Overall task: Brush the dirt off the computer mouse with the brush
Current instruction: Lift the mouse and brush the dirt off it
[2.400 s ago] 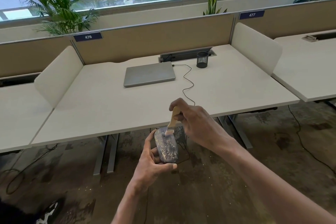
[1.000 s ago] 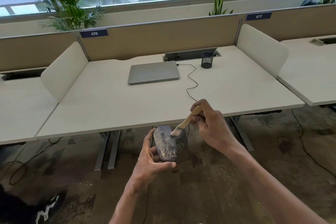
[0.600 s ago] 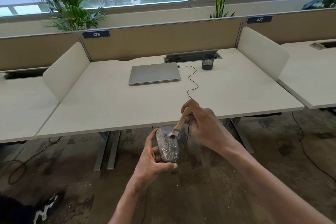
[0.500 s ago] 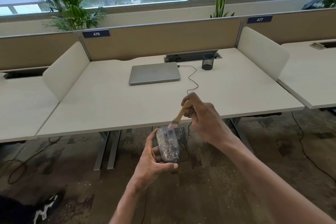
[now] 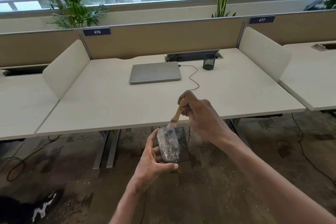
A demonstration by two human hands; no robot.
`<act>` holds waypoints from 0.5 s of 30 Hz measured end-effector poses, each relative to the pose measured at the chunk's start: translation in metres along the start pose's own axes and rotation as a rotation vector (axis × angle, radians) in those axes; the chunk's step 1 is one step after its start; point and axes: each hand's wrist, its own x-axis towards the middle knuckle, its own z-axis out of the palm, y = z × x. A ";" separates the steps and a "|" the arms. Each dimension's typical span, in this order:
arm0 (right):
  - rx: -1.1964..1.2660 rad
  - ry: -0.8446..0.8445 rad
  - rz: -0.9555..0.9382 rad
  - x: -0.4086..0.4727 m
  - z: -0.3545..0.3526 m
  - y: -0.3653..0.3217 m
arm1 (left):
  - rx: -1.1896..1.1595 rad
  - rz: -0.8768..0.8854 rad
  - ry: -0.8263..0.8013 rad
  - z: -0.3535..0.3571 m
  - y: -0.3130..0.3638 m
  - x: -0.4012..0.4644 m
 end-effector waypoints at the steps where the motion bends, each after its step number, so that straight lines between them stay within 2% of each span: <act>1: -0.001 0.014 0.000 0.004 0.001 0.000 | 0.006 0.000 0.000 0.001 0.001 0.001; 8: -0.065 -0.109 -0.036 0.007 0.007 -0.004 | 0.029 -0.003 -0.009 0.002 0.003 0.004; 15: -0.094 -0.091 -0.049 0.014 0.010 -0.009 | 0.009 -0.002 -0.014 0.000 0.000 0.006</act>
